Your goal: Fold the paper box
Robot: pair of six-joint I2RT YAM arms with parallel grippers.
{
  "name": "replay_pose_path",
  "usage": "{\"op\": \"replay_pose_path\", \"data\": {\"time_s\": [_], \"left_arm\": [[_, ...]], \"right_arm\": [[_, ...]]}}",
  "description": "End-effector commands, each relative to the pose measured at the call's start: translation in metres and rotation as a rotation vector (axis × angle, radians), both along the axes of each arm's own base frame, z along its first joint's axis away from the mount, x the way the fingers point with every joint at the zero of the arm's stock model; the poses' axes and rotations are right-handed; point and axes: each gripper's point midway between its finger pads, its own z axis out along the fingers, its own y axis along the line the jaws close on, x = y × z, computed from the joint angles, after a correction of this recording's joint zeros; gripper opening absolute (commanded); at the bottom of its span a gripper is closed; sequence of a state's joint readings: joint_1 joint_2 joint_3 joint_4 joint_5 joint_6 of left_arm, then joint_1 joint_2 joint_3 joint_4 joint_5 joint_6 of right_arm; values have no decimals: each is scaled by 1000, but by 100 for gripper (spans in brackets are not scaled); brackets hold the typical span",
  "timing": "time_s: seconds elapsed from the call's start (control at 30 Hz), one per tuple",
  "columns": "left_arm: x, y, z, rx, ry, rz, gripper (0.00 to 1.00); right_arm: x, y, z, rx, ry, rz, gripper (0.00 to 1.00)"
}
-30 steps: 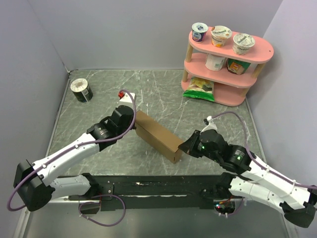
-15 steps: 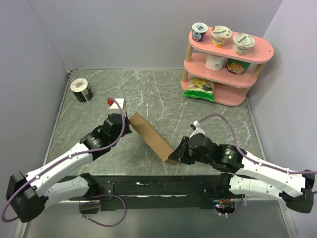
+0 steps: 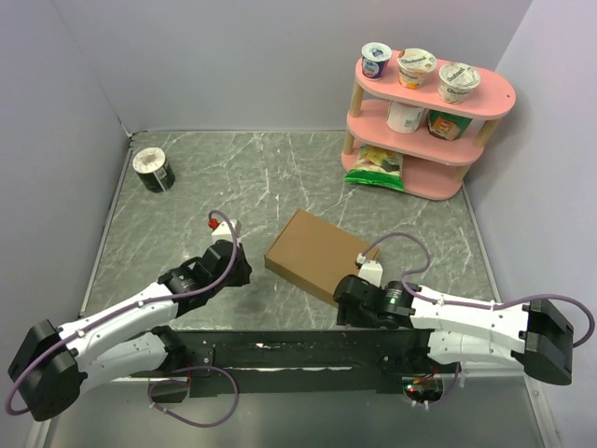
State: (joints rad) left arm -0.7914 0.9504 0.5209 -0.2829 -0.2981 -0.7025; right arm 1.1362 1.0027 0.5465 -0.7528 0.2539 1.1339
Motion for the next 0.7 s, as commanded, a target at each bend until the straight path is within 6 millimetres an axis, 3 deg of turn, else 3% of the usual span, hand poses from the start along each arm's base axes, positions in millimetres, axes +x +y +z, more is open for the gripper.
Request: {"op": "replay_pose_path", "data": {"time_s": [0.0,0.1,0.13,0.2,0.27,0.43,0.5,0.67], "left_arm": [[10,-18,17,-91,-40,-13,28],[11,-23,29,-126,-69,-34,62],[12,-23,33,-134,-80,-38,80],[13,-22,44,-146,-110,-46,94],[13,-18,53,-143,-132,-46,96],[9,-6,64,-133,-149,-22,96],[4,0,70,-146,-155,-13,96],[-6,10,80,-186,-173,7,96]], "right_arm": [[28,6,16,42,-154,-51,70],[34,-5,15,66,-192,-76,78],[36,1,20,128,-198,-75,78],[47,-10,13,143,-201,-96,81],[57,-4,20,216,-237,-62,85],[94,-12,33,227,-310,-67,86],[106,0,44,282,-330,-38,85],[141,3,40,219,-334,50,83]]}}
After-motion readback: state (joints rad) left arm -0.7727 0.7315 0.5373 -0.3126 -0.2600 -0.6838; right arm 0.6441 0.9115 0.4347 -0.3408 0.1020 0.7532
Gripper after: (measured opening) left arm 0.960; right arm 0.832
